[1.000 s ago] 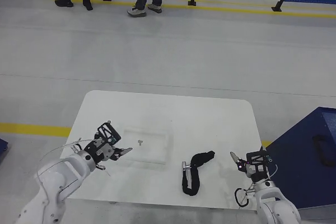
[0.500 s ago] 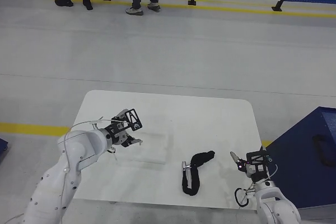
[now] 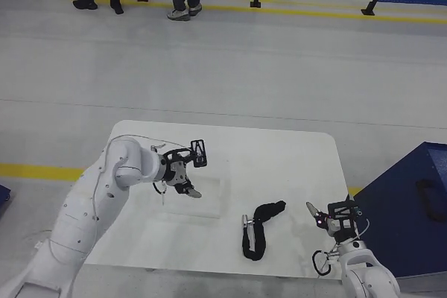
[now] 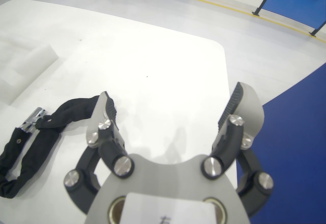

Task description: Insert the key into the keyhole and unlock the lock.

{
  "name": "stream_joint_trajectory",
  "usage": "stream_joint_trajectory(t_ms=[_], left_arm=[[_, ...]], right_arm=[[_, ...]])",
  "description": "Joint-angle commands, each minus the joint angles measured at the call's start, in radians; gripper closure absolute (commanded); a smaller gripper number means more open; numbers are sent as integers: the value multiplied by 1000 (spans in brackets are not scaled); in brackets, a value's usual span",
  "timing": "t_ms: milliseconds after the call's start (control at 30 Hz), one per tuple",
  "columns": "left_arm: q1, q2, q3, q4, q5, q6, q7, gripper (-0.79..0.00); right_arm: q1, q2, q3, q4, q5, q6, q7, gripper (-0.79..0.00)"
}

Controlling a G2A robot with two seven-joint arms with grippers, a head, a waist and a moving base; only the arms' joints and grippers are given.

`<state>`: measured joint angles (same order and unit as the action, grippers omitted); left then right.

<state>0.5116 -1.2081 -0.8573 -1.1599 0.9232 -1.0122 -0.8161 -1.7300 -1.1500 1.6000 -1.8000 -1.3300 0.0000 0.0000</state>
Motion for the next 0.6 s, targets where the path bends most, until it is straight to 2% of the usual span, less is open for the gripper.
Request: stream_joint_trajectory(t_ms=[0,100,200,400,500,567], left_arm=[[-99,-17,133,121,-50,2,6,-785],[-195,-47,297,238,-102,0,8,-785],[-274,-70,441,302,-145,0,8,-785],[-360,-106,677,393,-216,0,8,-680],[-359,-131,687,442,-187,0,8,-573],[-355,-150,687,469,-179,0,8,-529]], right_arm=[[0,0,0,0,0,0,0,-785],[0,0,0,0,0,0,0,-785],[0,0,0,0,0,0,0,-785],[0,0,0,0,0,0,0,-785],[0,0,0,0,0,0,0,-785],[0,0,0,0,0,0,0,-785]])
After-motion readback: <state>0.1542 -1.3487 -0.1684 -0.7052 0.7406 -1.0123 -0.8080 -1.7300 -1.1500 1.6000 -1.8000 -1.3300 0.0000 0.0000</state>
